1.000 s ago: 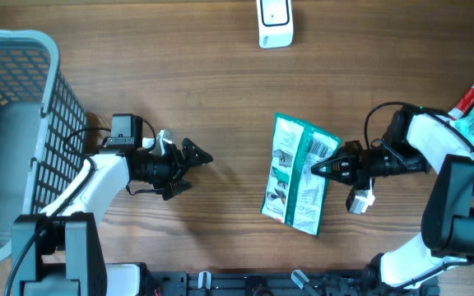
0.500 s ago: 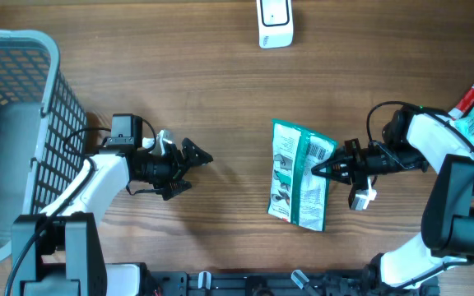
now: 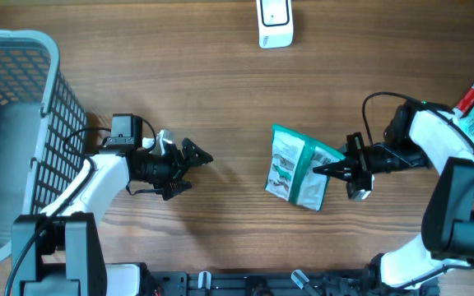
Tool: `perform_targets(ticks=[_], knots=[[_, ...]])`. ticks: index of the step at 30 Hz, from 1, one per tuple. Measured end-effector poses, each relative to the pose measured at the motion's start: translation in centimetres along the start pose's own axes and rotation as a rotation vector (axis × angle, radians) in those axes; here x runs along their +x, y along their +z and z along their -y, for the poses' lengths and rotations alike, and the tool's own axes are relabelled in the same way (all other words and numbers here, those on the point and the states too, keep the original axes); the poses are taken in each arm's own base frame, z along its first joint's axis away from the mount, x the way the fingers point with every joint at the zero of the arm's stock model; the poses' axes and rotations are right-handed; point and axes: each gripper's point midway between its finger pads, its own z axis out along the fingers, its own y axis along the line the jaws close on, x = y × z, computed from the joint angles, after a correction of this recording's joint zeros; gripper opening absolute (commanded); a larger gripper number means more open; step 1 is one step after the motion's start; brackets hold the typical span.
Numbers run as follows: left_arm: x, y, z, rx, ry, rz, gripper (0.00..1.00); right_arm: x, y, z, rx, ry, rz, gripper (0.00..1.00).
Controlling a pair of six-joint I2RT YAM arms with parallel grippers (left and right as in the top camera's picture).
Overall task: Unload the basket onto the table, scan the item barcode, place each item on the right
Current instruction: 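Lift the glove pack and carry it up to the white scanner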
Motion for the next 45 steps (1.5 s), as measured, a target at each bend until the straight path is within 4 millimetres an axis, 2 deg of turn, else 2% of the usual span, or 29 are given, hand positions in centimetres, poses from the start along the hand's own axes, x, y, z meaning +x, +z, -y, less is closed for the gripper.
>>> perform_targets(ticks=[5,10,14,19,22,23,25,28,30,33,36,39,41,44,45], knots=[[0.0,0.0,0.0,0.0,0.0,0.0,1.0,2.7,-1.0,1.6,-0.054,-0.186,0.077,0.04],[0.0,0.0,0.0,0.0,0.0,0.0,1.0,5.6,-2.8,3.8,-0.175,-0.315,0.261,0.04],[0.0,0.0,0.0,0.0,0.0,0.0,1.0,6.9,-6.0,2.4,-0.441,-0.362,0.475,0.04],[0.0,0.0,0.0,0.0,0.0,0.0,1.0,6.3,-11.6,0.5,-0.788,-0.275,0.724,0.04],[0.0,0.0,0.0,0.0,0.0,0.0,1.0,7.1,-13.6,-1.2,-0.871,-0.383,0.806,0.04],[0.0,0.0,0.0,0.0,-0.001,-0.001,1.0,8.4,-14.9,-2.6,-0.916,-0.51,0.867,0.05],[0.0,0.0,0.0,0.0,0.0,0.0,1.0,9.7,-16.2,-4.4,-0.958,-0.626,0.921,0.04],[0.0,0.0,0.0,0.0,0.0,0.0,1.0,10.3,-17.2,-7.2,-0.977,-0.715,0.989,0.04],[0.0,0.0,0.0,0.0,0.0,0.0,1.0,10.1,-16.9,-9.7,-0.932,-0.796,1.035,0.04],[0.0,0.0,0.0,0.0,0.0,0.0,1.0,9.8,-15.0,-13.2,-0.851,-0.911,1.048,0.04],[0.0,0.0,0.0,0.0,0.0,0.0,1.0,11.1,-13.2,-17.0,-0.844,-1.059,1.032,0.04],[0.0,0.0,0.0,0.0,0.001,0.0,1.0,14.0,-12.1,-20.5,-0.93,-1.221,1.011,0.04],[0.1,0.0,0.0,0.001,0.0,0.0,1.0,16.7,-11.5,-22.6,-1.037,-1.326,0.995,0.04],[0.1,0.0,0.0,0.001,0.001,0.0,1.0,19.9,-10.9,-25.0,-1.21,-1.417,0.974,0.04],[0.1,0.0,0.0,0.0,0.001,0.001,1.0,20.3,-10.6,-25.6,-1.248,-1.428,0.965,0.04]])
